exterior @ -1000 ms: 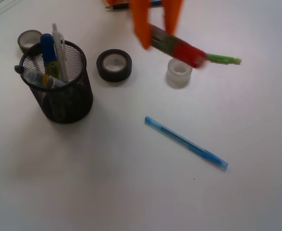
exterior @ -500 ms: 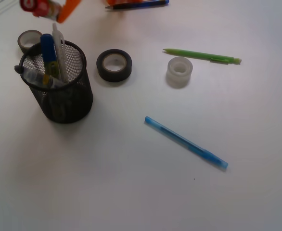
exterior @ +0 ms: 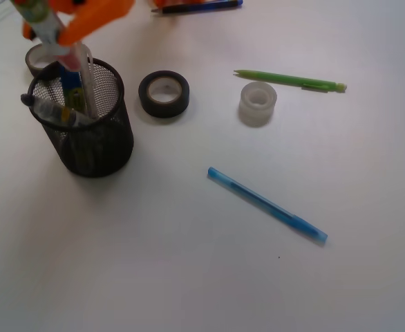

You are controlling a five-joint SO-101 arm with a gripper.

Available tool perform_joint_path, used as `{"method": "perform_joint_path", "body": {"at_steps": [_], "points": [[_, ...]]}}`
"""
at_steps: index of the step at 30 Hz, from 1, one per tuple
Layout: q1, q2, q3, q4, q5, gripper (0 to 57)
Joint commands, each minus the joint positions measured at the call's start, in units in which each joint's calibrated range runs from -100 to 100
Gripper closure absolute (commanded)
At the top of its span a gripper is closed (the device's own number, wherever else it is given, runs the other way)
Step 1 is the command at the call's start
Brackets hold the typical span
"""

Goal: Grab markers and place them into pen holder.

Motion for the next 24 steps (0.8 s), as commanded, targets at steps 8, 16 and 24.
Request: {"method": "perform_joint_path", "body": {"at_steps": [8,16,24], "points": [[2.3,5.7,10.3,-23.8,-2.8,57.0],[0.7,5.6,10.3,-23.9,-2.6,43.7],[1.1,5.6,9.8,-30.7,0.0,26.6]]}}
